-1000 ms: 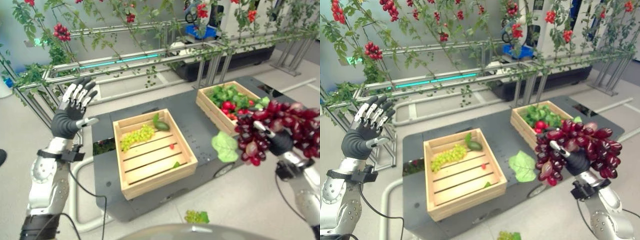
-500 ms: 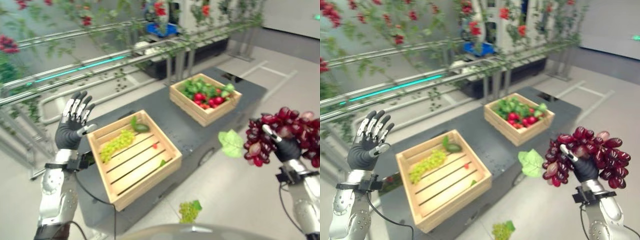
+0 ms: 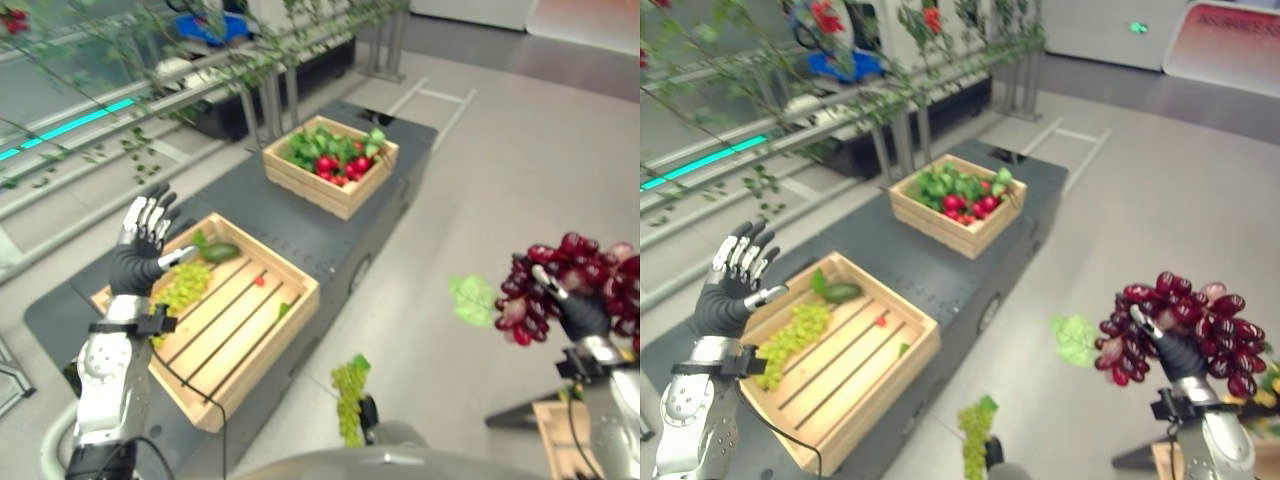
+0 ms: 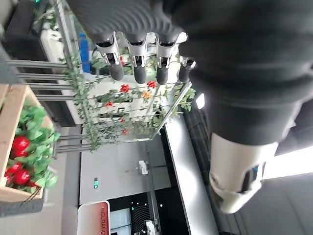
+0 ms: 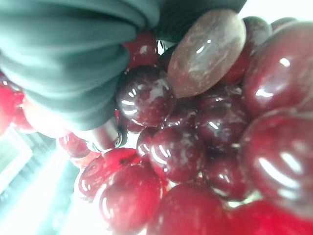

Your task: Pick up the fruits from the basket on one side to the basket on the other side

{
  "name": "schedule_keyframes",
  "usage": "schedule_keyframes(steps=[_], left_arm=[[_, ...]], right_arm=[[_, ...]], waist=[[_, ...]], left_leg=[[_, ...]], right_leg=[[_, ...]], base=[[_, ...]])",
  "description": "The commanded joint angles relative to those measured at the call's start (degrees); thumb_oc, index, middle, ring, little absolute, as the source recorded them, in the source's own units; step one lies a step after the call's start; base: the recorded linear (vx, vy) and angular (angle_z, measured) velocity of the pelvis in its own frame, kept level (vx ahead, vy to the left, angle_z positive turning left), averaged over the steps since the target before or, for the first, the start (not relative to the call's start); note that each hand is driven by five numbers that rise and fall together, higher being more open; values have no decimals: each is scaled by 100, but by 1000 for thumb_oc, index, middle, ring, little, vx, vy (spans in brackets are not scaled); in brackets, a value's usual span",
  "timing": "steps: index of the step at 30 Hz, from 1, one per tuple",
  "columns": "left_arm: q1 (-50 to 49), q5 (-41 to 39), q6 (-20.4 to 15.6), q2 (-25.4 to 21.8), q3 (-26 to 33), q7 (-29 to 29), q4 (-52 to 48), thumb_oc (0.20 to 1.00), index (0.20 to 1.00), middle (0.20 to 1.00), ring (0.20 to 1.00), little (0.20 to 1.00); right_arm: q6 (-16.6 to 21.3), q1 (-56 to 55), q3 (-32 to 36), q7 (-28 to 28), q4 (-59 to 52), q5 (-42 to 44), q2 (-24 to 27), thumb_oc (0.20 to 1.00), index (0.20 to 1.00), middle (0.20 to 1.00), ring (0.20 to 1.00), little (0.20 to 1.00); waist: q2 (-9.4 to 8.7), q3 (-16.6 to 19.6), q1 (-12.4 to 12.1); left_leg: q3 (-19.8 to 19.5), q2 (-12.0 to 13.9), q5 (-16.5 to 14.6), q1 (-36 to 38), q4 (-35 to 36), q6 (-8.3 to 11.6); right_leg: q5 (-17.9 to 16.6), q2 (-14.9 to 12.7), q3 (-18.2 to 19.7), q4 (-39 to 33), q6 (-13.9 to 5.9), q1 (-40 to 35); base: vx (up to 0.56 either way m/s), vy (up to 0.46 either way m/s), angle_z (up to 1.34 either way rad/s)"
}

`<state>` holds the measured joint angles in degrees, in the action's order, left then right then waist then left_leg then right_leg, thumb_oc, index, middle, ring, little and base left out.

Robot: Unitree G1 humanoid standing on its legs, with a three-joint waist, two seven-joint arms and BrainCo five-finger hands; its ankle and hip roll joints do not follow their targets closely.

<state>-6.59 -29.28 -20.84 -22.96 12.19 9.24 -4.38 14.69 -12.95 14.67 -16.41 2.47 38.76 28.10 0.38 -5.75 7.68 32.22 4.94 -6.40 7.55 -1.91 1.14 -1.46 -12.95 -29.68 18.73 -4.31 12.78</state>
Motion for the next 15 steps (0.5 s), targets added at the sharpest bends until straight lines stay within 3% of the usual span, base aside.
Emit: schedule_keyframes(steps=[1,4,6,9,11,12,13,14,15], left_arm=[[242,-34,-328,-272,83,-193,-204,1000,1000,1000,1000,1000],[216,-62,-326,-166,-97,-245,-42,1000,1000,1000,1000,1000],[259,-68,-339,-147,-164,-260,19,1000,1000,1000,1000,1000],[373,45,-347,-150,-288,-399,223,1000,1000,1000,1000,1000],[383,19,-376,-99,-344,-498,323,1000,1000,1000,1000,1000],[409,121,-396,-85,-354,-656,411,1000,1000,1000,1000,1000],[416,126,-397,-94,-357,-662,417,1000,1000,1000,1000,1000],[409,170,-411,-61,-376,-736,448,1000,1000,1000,1000,1000],[393,235,-400,-6,-371,-851,464,1000,1000,1000,1000,1000]], right_arm=[[611,462,-125,208,-91,-172,42,200,200,200,200,200],[719,349,-116,366,39,-339,-36,200,200,200,200,200],[757,334,-110,407,51,-342,-50,200,200,200,200,200],[833,276,-15,540,81,-383,-110,200,200,200,200,200],[903,283,-35,620,123,-420,-110,200,200,200,200,200],[936,315,-126,703,126,-475,-103,200,200,200,200,200],[936,319,-127,706,130,-477,-112,200,200,200,200,200],[920,340,-211,696,125,-465,-96,200,200,200,200,200],[888,361,-330,749,167,-581,-83,200,200,200,200,200]], waist=[[-351,324,-211],[-302,389,-143],[-279,389,-136],[-338,377,-51],[-402,330,-56],[-482,177,-190],[-440,178,-203],[-497,91,-270],[-515,62,-359]], left_leg=[[-328,-349,-325,-329,-458,-155],[-275,-287,-398,-219,-457,-121],[-231,-233,-454,-214,-597,-95],[-159,71,-569,-370,-1501,96],[-141,490,-144,-603,-2480,436],[-364,778,401,-899,-3465,630],[-512,811,311,-888,-3512,756],[-684,677,415,-1056,-3750,659],[-1193,322,388,-1255,-3645,548]], right_leg=[[367,8,116,-425,-318,-547],[381,300,354,-636,-220,-606],[402,315,301,-661,-197,-635],[511,491,452,-845,-79,-820],[638,708,614,-1011,70,-1061],[636,911,733,-1210,332,-1260],[738,991,829,-1202,311,-1307],[642,977,894,-1287,391,-1336],[611,982,1144,-1321,393,-1332]], base=[[33,-142,-86],[124,-132,-70],[133,-134,-14],[122,-165,-8],[167,-304,-21],[152,-278,-48],[37,-196,-74],[3,25,-109],[-41,69,-111]])
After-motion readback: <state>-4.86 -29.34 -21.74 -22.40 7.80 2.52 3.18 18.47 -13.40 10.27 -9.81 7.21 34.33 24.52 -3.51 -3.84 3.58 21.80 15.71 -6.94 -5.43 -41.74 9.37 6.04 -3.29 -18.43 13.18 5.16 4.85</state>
